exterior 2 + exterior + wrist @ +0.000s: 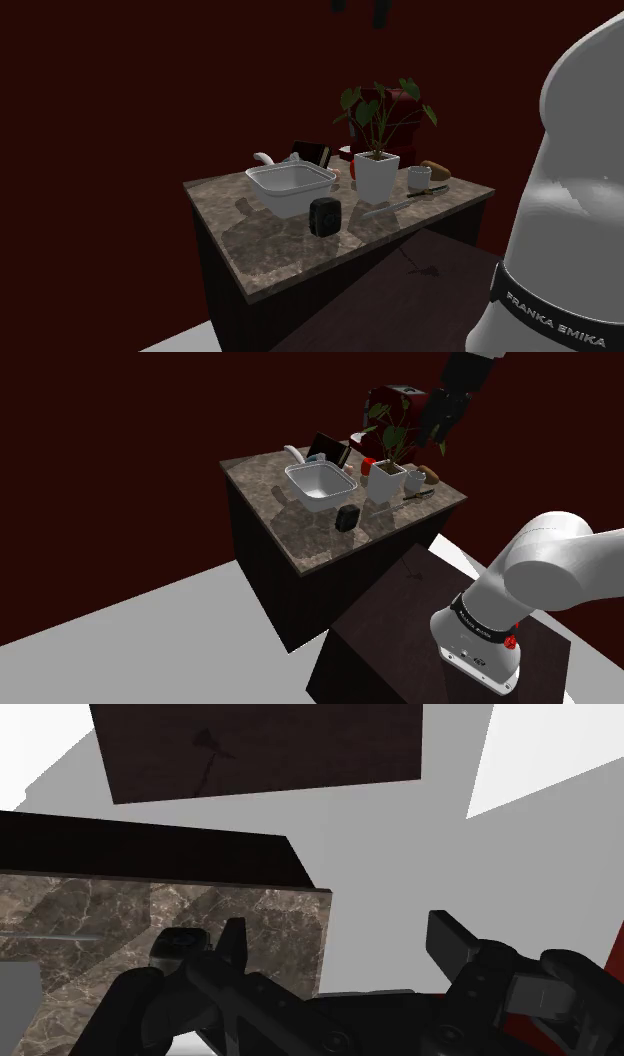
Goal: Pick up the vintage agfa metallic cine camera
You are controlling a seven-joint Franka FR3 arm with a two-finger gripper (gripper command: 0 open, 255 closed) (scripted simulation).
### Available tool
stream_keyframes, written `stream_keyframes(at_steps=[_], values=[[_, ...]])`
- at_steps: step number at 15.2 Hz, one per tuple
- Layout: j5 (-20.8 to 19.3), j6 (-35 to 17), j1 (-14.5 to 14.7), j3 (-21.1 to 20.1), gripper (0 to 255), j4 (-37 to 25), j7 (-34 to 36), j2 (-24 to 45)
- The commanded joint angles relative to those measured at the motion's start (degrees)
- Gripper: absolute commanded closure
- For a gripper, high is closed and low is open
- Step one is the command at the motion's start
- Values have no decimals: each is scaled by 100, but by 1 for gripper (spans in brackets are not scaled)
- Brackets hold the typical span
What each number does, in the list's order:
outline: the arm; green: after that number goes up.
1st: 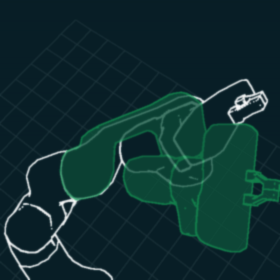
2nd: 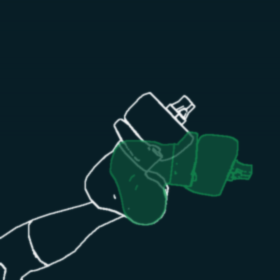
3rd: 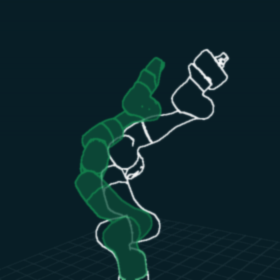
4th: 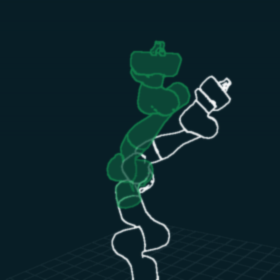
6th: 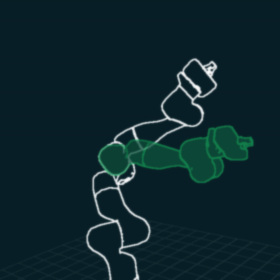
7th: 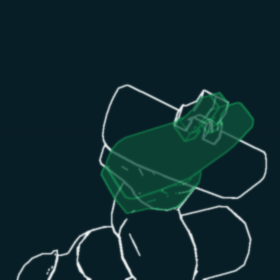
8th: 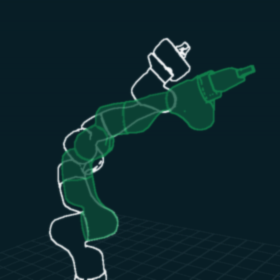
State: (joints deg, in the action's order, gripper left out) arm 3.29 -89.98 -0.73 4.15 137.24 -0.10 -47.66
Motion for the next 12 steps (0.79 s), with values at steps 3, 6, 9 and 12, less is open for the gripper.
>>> stream_keyframes(at_steps=[3,6,9,12], values=[[-165,-313,41,166,0,232,-400,120],[-409,-811,100,422,0,521,-989,378],[-637,-1341,161,684,0,734,-1563,731],[-838,-1898,227,946,0,869,-2130,1178]])
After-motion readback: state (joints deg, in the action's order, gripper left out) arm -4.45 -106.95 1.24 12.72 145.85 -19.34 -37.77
